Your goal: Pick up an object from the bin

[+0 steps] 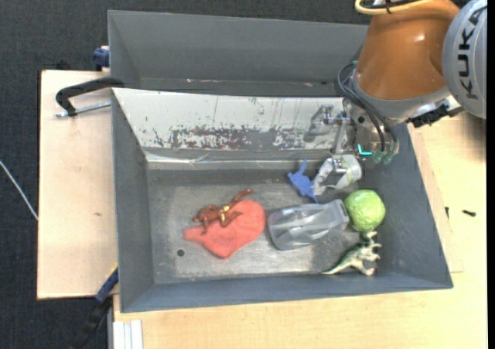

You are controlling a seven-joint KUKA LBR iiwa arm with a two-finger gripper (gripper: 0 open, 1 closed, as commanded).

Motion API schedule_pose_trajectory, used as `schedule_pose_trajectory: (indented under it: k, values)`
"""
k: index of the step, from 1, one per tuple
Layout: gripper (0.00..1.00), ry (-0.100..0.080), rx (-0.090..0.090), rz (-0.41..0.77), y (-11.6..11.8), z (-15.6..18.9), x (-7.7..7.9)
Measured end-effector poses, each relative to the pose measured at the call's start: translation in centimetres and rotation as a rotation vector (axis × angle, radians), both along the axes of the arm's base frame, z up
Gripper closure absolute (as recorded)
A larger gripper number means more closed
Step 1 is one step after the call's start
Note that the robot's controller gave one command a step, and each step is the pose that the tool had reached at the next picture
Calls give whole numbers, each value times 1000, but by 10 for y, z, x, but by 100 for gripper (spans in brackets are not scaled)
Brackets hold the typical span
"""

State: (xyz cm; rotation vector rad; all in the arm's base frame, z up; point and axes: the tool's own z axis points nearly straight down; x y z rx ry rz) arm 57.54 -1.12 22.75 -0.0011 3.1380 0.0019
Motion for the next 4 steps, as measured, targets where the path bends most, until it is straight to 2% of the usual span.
schedule_pose_trajectory:
  k: [1, 2, 4]
  values:
    - [0, -7, -1, 47, -8, -39, -13]
    - [100, 25, -3, 507, 6, -138, -10]
    - [100, 23, -3, 507, 6, -137, -11]
